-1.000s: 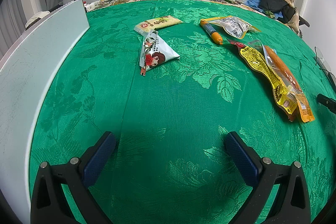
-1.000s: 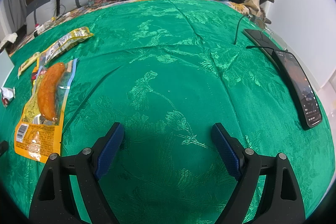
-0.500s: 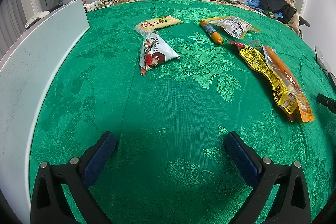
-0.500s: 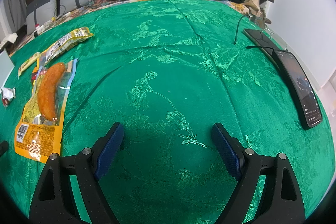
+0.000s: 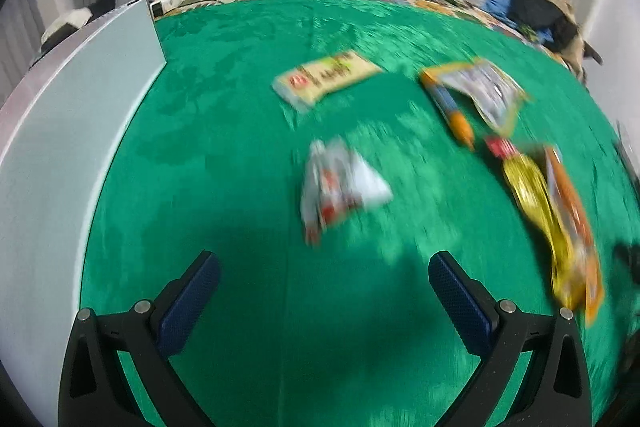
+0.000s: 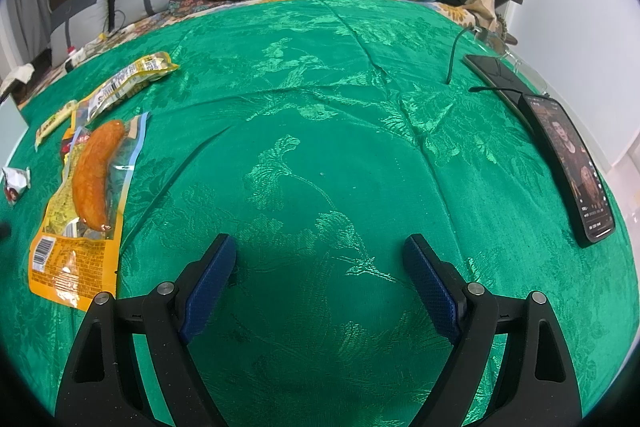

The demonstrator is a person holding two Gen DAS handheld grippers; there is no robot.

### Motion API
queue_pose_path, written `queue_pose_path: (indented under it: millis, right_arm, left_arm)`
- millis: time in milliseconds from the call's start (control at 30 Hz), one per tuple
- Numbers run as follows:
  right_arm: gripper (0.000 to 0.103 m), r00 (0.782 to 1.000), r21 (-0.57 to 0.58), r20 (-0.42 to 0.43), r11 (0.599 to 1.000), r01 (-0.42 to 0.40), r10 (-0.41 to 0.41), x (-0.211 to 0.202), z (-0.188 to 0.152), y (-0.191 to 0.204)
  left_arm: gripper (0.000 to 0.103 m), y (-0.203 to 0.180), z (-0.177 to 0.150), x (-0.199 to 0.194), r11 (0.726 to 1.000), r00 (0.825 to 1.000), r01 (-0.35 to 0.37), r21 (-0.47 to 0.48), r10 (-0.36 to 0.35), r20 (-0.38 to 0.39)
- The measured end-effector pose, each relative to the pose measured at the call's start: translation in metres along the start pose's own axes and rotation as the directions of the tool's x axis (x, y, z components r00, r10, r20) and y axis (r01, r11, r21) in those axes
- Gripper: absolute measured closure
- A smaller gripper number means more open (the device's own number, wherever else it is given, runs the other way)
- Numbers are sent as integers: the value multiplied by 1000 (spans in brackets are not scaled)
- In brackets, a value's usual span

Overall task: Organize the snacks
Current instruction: 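Grasp the small white triangular packet with the left gripper, then lower the white packet onto the bed and open the left gripper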

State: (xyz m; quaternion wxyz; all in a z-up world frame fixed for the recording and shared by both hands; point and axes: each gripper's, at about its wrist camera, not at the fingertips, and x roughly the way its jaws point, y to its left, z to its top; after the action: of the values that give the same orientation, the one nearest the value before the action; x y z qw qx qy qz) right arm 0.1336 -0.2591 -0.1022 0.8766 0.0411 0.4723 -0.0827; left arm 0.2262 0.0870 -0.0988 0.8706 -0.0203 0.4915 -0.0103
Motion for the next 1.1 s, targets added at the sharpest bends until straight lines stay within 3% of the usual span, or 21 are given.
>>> queue_pose_path:
  millis: [167,267,300,333,400,533,800,967,1033,1067,1100]
  right_arm:
    - [14,1000,1,0,1000,-3,3,1,1,0]
    - [14,1000,2,0,1000,-3,3,1,1,0]
    - [14,1000,2,0,1000,-3,3,1,1,0]
    - [14,1000,2,0,1000,-3,3,1,1,0]
    - [14,1000,2,0,1000,-3,3,1,1,0]
    - [14,1000,2,-1,1000,-3,3,1,1,0]
    - [14,1000,3,-1,1000,-2,2,1,1,0]
    - [14,1000,3,-2,1000,-2,2,1,0,0]
    - [14,1000,3,-2,1000,-2,2,1,1,0]
    - [14,1000,3,-2,1000,-2,2,1,1,0]
    - [14,1000,3,-2,1000,-2,2,1,1,0]
  left_arm:
    - [0,2,33,31,998,999,7,-57,-9,-42]
    - [3,-3,40,41,999,999,-41,-36,40,-31]
    - [13,-6,41,40,998,998,-56,-14,56,-10]
    - [42,-6,39,36,999,999,-40,-7,40,18]
    - [75,-7,36,28,999,998,-36,19,35,52]
    - [76,1,25,16,999,998,-21,35,19,57]
    - [76,15,-35,-35,997,997,56,50,-59,49]
    - [73,11,-61,-44,996,997,70,52,-72,35]
    - [50,11,-64,-38,997,998,59,55,-60,23]
    - [44,11,-66,-37,997,997,56,60,-59,41]
    - [28,11,-67,-37,997,998,44,64,-47,48]
